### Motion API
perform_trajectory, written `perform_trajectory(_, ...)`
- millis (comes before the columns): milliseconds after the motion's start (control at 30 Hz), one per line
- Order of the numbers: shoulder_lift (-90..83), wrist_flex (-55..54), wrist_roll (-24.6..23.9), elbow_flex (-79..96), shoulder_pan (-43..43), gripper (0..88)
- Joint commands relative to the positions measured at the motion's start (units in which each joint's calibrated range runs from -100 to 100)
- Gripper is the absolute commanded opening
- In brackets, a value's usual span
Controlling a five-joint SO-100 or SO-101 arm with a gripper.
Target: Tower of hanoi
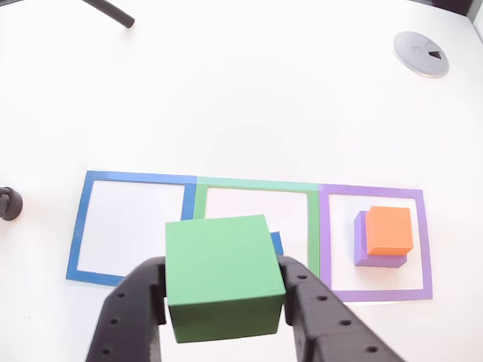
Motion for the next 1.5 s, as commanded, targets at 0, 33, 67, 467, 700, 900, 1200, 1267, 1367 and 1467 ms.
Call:
perform_trajectory(0,-1.48,-0.13,-1.23,-2.39,-4.60,3.9)
perform_trajectory(33,-1.48,-0.13,-1.40,-2.39,-5.46,3.9)
perform_trajectory(67,-1.56,-0.13,-1.40,-2.39,-6.42,3.9)
perform_trajectory(467,-1.56,-5.96,-6.30,4.79,-16.49,3.9)
perform_trajectory(700,-2.61,-28.79,-3.43,29.06,-18.02,4.5)
perform_trajectory(900,-1.24,-57.30,3.00,51.51,-18.60,4.5)
perform_trajectory(1200,13.38,-91.47,4.86,67.06,-20.71,4.5)
perform_trajectory(1267,18.14,-99.97,4.86,69.70,-21.28,4.5)
perform_trajectory(1367,25.41,-110.01,4.86,72.24,-21.86,4.5)
perform_trajectory(1467,32.19,-118.35,4.86,73.97,-22.62,4.4)
